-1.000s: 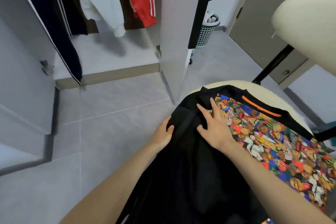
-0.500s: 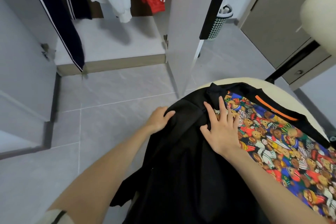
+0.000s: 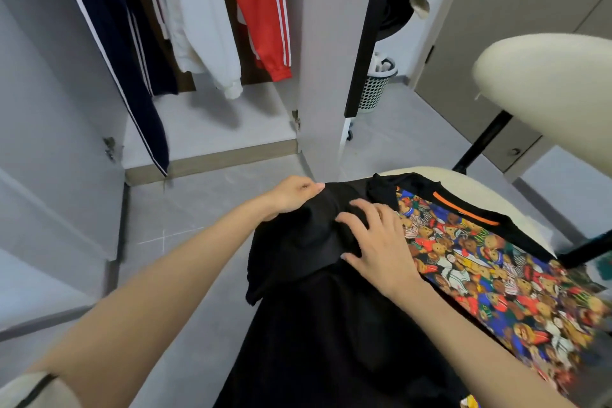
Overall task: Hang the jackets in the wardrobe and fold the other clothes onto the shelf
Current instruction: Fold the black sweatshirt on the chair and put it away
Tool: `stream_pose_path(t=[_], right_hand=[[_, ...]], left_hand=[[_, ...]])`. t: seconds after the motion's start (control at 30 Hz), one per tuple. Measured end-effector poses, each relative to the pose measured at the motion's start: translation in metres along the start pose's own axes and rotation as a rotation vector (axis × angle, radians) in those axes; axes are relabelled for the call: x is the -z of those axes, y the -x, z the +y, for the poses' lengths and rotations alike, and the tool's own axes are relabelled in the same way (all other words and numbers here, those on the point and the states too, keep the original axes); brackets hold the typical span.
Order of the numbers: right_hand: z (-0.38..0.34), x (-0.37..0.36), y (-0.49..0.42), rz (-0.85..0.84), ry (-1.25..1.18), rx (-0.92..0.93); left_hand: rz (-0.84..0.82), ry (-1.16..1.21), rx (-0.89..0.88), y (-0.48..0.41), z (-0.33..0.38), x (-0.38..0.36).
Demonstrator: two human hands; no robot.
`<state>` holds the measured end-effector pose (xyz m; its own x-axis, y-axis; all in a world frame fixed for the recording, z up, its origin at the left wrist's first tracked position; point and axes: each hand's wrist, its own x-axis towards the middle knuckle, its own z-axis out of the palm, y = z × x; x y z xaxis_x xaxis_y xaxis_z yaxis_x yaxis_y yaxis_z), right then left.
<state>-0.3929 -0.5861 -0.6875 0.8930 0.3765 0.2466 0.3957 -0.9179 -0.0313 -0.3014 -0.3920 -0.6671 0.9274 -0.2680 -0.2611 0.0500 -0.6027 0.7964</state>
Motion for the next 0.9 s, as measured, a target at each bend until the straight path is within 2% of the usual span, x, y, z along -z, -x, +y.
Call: stream_pose_path(t=[0.07,0.2,0.33,0.47,0.6,0.73,0.9], right_hand=[[-0.012,0.008,0.000,0.026,-0.005,0.058],[-0.023,0.009,0.004,-0.005,0.004,0.032],[-0.020,0.011,0.005,0.060,-0.080,0.031],[-0.016,0.022,-0.007,0.061,-0.320,-0.151],[-0.016,0.035,-0.029,0.021,-0.506,-0.385],[-0.017,0.049,-0.047,-0.054,-0.688,-0.514],[-0.020,0.058,-0.056,-0.024,-0.893,-0.592]], left_hand=[[-0.016,0.064,0.030,0.005,0.015,0.001],[-0.046,0.194,0.096,0.013,0.031,0.003],[0.000,0.176,0.099,0.018,0.030,0.005],[0.252,0.069,0.022,0.033,0.017,-0.003],[0.379,0.009,-0.014,0.070,-0.003,-0.027],[0.393,-0.057,-0.051,0.096,-0.028,-0.048],[0.425,-0.084,-0.011,0.093,-0.037,-0.056]])
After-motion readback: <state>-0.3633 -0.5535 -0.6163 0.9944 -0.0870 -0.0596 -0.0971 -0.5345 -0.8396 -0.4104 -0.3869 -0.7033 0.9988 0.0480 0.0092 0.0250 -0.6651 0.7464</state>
